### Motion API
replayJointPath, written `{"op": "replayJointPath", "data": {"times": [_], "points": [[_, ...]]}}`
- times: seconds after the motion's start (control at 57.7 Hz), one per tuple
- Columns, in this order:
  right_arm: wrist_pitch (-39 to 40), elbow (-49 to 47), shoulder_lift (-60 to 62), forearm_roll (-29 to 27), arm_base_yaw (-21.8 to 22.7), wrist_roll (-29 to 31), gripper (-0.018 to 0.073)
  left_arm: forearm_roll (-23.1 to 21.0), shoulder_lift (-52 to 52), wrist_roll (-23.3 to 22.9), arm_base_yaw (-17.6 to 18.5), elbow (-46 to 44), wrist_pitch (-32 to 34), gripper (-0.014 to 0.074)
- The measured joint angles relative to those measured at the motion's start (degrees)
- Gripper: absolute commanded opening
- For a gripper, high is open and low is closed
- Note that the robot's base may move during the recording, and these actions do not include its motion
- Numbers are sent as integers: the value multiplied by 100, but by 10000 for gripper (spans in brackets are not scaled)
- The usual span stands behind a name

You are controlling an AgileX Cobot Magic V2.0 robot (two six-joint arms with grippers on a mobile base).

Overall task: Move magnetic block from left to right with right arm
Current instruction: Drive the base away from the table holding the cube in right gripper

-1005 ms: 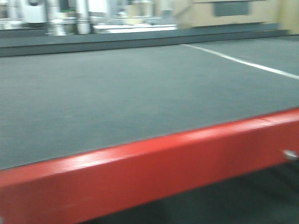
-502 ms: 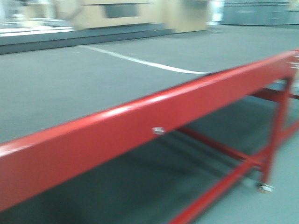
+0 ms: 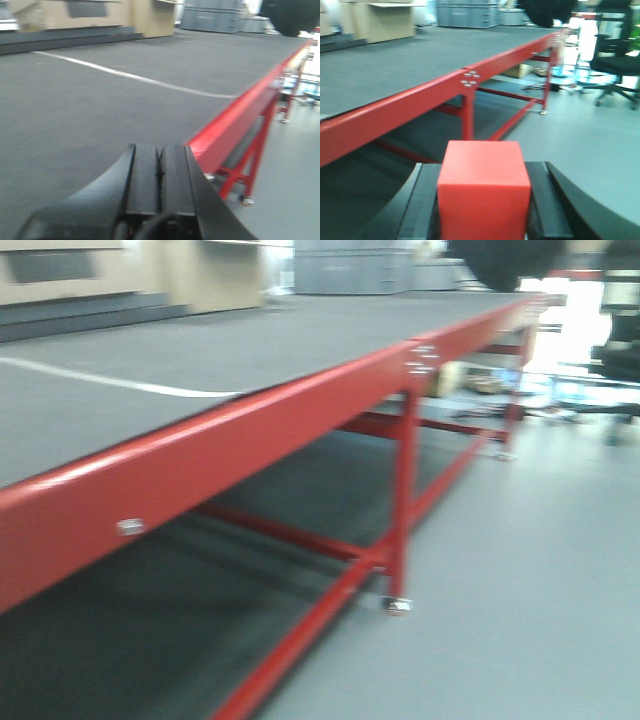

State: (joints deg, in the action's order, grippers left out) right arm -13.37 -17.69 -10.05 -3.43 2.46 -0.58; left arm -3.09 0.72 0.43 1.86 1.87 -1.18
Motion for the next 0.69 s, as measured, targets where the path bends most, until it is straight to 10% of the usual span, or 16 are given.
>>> {"op": "replayJointPath", "data": {"times": [0.693], "points": [[0,0,0,0,0,0,319,0,0,0,0,0,0,-126]]}}
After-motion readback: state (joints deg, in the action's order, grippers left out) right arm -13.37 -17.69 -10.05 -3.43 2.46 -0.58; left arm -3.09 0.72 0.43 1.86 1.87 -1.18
